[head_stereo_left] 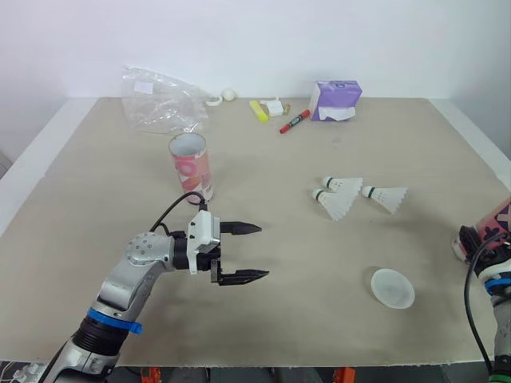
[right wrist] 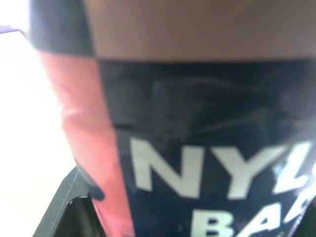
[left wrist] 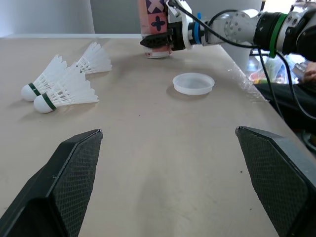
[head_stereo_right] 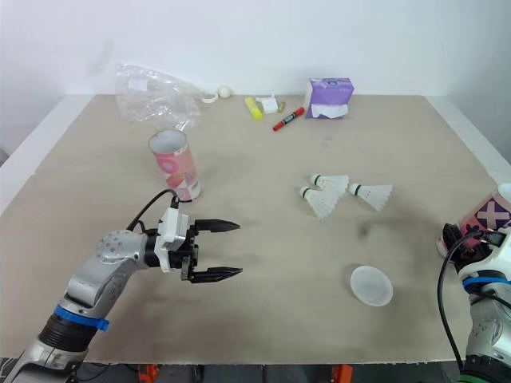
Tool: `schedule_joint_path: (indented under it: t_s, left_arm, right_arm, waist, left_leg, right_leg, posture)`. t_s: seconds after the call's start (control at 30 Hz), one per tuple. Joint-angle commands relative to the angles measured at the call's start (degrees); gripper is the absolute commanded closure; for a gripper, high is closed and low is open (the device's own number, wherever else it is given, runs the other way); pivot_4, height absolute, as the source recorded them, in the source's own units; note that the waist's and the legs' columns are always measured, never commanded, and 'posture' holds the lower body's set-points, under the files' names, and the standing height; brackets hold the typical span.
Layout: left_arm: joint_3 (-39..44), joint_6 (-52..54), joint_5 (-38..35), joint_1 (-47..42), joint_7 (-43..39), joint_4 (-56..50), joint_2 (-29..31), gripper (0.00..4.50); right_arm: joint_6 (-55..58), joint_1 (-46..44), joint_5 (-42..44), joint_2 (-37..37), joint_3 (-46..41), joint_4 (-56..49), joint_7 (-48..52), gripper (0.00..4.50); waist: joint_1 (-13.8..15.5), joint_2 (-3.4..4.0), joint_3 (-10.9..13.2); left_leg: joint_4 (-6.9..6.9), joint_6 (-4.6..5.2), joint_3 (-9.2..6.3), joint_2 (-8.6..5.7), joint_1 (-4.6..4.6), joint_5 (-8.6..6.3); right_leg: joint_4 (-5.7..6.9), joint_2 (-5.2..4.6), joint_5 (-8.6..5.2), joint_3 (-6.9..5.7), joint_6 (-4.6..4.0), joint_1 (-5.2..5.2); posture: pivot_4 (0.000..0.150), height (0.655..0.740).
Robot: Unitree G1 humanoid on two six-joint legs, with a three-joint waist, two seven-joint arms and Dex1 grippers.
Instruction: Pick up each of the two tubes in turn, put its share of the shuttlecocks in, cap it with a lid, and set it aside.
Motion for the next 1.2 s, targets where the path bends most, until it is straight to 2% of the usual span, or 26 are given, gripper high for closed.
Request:
schedule_joint_path:
  t_s: [0.03,0.13,0.2,0.23,0.3,0.77,1.2]
  left_arm:
    - [0.75,-0.27,-0.89,-1.05,0.33,-1.74,-0.34,0.00]
    - [0.52,-0.66,-0.64,-1.21,0.17,-1.46,-0.37,0.00]
    - [0.49,-0.78,-0.57,-1.27,0.12,-1.38,-0.38,0.00]
    - [0.49,-0.84,-0.56,-1.28,0.10,-1.35,-0.38,0.00]
    - [0.38,-1.03,-0.38,-1.32,0.06,-1.27,-0.39,0.00]
    - [1.64,1.47,-3.74,-2.08,1.92,-1.16,-2.90,0.00]
    - [0.53,-1.09,-1.77,-2.85,0.65,1.59,-3.63,0.00]
  right_arm:
    - [-0.52,0.43,0.74,-0.84,-1.25,-1.12,-0.28,1.30]
    - [-0.24,1.02,1.21,-0.58,-1.20,-1.45,0.21,1.30]
    - [0.11,1.29,1.75,-0.46,-1.35,-1.76,0.47,0.72]
    - [0.33,1.43,2.07,-0.42,-1.47,-1.89,0.56,0.65]
    - [0.30,1.95,2.34,-0.49,-1.57,-2.13,0.66,0.03]
    - [2.10,9.97,5.21,2.54,-2.39,-13.04,-0.45,0.03]
    - [3.66,21.16,7.81,5.93,-4.45,-24.75,-1.10,0.03]
  waist:
    - [0.00,0.00,0.00]
    - [0.00,0.00,0.00]
    - [0.00,0.00,0.00]
    - [0.00,0.00,0.00]
    - [0.00,0.00,0.00]
    - [-0.21,0.04,-0.02]
    - [-0.22,0.04,-0.03]
  left_leg:
    - [0.00,0.00,0.00,0.00,0.00,0.00]
    - [0.00,0.00,0.00,0.00,0.00,0.00]
    - [0.00,0.00,0.00,0.00,0.00,0.00]
    - [0.00,0.00,0.00,0.00,0.00,0.00]
    - [0.00,0.00,0.00,0.00,0.00,0.00]
    - [-0.01,0.00,0.00,0.00,0.01,0.00]
    - [-0.02,0.00,-0.01,0.00,0.01,0.00]
  right_leg:
    - [0.00,0.00,0.00,0.00,0.00,0.00]
    - [0.00,0.00,-0.01,0.00,0.00,0.00]
    - [0.00,0.00,-0.01,0.00,0.00,0.01]
    - [0.00,0.00,-0.01,0.00,0.00,0.01]
    - [0.00,0.00,-0.01,0.00,0.00,0.01]
    - [0.00,0.01,-0.02,0.01,-0.01,-0.01]
    - [0.00,0.01,-0.04,0.01,-0.02,-0.03]
  posture:
    - [0.150,0.7400]
    - [0.150,0.7400]
    - [0.150,0.7400]
    - [0.150,0.7400]
    - [0.150,0.7400]
    - [0.150,0.7400]
    - [0.150,0.7400]
